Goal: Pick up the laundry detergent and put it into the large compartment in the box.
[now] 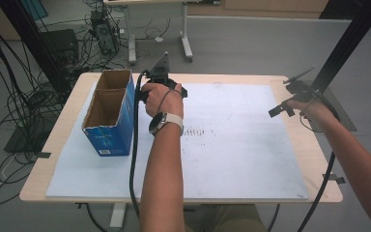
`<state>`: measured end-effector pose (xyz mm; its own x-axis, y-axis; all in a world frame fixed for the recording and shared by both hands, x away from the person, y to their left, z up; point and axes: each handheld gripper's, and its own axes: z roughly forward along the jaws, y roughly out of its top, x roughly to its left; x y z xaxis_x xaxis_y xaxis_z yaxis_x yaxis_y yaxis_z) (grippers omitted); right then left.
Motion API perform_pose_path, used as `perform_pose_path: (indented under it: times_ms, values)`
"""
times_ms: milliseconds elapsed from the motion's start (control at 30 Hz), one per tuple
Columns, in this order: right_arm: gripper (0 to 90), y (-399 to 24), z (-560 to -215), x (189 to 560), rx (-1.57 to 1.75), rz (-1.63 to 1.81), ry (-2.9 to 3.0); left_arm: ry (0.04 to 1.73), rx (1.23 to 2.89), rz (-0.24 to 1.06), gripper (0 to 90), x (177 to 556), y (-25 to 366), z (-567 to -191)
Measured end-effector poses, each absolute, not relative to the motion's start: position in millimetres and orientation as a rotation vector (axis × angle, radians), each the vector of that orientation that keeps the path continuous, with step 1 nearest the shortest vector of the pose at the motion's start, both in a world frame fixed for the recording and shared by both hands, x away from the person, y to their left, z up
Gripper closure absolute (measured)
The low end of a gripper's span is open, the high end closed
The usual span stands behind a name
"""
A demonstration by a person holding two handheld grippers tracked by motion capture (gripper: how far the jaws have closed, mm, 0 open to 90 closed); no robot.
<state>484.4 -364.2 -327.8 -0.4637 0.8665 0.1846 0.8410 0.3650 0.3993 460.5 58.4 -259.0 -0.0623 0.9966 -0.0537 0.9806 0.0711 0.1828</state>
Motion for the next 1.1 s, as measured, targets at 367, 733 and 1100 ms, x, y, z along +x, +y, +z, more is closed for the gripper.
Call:
perform_pose_path:
  times_ms: [367,733,1100]
  values:
    - [8.1,-365,-329,485,1.598,0.688,2.549,2.17,2.046,0.129,9.4,465,57,-263]
    - [8.1,-368,-334,485,1.614,0.687,2.55,2.182,2.064,0.125,9.9,469,58,-268]
    - [8.1,-370,-336,486,1.62,0.689,2.549,2.192,2.073,0.102,10.0,473,58,-280]
